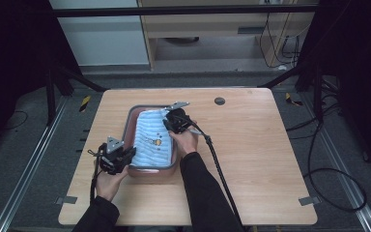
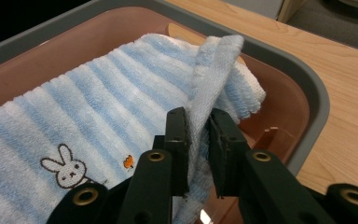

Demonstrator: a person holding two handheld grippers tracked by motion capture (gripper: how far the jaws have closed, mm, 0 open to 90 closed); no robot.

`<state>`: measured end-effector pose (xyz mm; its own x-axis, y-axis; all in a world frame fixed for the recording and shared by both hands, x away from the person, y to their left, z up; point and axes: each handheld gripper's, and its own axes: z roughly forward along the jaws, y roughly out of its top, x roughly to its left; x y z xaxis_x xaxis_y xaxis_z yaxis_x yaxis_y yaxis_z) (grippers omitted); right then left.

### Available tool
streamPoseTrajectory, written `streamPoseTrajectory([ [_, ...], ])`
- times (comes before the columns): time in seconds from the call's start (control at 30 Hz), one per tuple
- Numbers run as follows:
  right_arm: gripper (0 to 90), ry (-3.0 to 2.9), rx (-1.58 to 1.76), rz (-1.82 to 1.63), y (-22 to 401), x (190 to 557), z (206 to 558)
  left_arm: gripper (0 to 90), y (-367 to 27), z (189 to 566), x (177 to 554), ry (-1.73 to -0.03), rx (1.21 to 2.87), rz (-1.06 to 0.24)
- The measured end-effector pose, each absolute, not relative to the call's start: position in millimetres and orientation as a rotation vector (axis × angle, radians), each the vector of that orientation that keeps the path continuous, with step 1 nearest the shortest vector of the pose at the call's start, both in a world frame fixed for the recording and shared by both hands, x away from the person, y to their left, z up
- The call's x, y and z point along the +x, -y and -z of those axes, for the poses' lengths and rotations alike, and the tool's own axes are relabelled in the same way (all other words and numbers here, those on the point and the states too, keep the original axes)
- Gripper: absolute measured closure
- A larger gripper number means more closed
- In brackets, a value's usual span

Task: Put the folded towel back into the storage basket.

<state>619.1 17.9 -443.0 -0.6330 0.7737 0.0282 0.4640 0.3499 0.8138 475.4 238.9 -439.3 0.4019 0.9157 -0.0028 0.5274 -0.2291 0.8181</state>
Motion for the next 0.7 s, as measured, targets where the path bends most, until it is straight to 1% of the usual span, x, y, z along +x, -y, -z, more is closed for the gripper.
streamPoseTrajectory([
  [0.07, 74.7, -2.258, 1.083, -1.168, -18, 619, 443, 77.7, -239, 439, 475, -1.235, 1.891, -0.642],
  [0.17, 67.2, -2.251, 1.077, -1.167, -18, 618, 441, 75.5, -240, 438, 475, -1.237, 1.884, -0.645],
  [0.27, 64.6, -2.236, 1.065, -1.173, -16, 616, 436, 74.1, -241, 436, 475, -1.238, 1.876, -0.644],
  [0.37, 60.9, -2.204, 1.053, -1.198, -12, 612, 428, 70.6, -242, 433, 473, -1.239, 1.853, -0.651],
  [0.53, 47.8, -2.149, 1.057, -1.266, 3, 602, 411, 66.2, -243, 426, 469, -1.206, 1.835, -0.635],
  [0.7, 38.7, -2.115, 1.054, -1.293, 21, 591, 397, 62.7, -243, 420, 465, -1.187, 1.830, -0.632],
])
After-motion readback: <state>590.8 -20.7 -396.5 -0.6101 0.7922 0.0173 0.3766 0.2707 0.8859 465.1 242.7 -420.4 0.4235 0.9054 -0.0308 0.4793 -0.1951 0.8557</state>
